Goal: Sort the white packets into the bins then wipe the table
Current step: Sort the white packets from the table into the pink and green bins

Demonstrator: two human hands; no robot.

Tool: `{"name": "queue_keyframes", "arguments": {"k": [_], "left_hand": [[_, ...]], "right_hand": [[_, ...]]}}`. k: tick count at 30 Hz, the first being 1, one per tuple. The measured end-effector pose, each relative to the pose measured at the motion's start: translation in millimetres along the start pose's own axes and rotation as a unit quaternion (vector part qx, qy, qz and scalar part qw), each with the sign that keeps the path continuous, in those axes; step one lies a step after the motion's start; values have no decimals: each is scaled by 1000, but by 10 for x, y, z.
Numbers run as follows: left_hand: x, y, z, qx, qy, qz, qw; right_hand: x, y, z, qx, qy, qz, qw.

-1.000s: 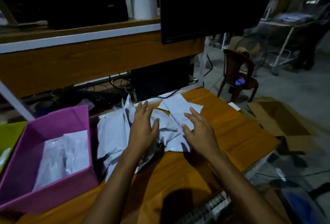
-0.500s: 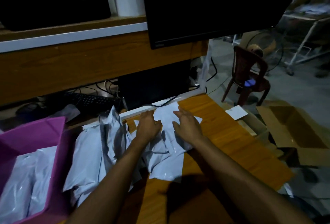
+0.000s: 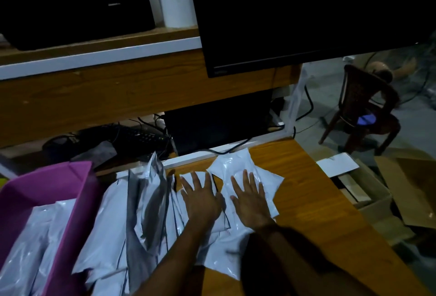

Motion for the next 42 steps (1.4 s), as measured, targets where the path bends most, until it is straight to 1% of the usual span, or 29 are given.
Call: {"name": "queue_keyframes", "arguments": {"k": [4, 6, 9, 16, 19, 22, 24, 28, 34, 37, 39, 42], "left_hand": [[28, 9, 64, 39, 11, 28, 999], [32, 40, 135, 63, 21, 44, 997], [-77, -7, 155, 110, 12, 61, 992], [-503, 11, -16, 173, -59, -25, 983], [-729, -2, -269, 223, -84, -70, 969], [-813, 21, -501, 256, -78, -94, 959], [-854, 59, -684, 265, -78, -107, 955], [-975, 213, -1127, 291, -87, -143, 942], [-1186, 637, -1994, 316, -141, -186, 920], [-1234, 935, -2431, 313, -166, -193, 915], [-1256, 1156, -2666, 319, -181, -186, 912], [-1274, 1544, -2962, 301, -187, -169, 920]], "right_hand": [[-35, -1, 54, -12, -3, 22, 1000], [-68, 2, 49, -21, 16, 23, 999], [-200, -28, 20, -7, 14, 35, 999], [-610, 85, -296, 32, -51, 73, 995], [-783, 231, -561, 55, -112, 104, 987], [-877, 404, -859, 73, -147, 113, 980], [-897, 510, -1074, 70, -165, 127, 975], [-899, 679, -1552, 68, -231, 157, 958], [-804, 1088, -2431, 41, -309, 203, 928], [-694, 1384, -2790, 28, -329, 195, 924], [-621, 1627, -2969, 2, -339, 187, 922], [-526, 2044, -3166, -26, -339, 194, 920]]}}
Point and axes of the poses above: each hand's wrist, its own z-axis towards the middle knuckle, its own x-axis out of the palm, y = z × x, the point moved 6 cm from there along z, towards the middle knuckle, and after that the axes turned 14 degrees about y, right-handed, at the moved point
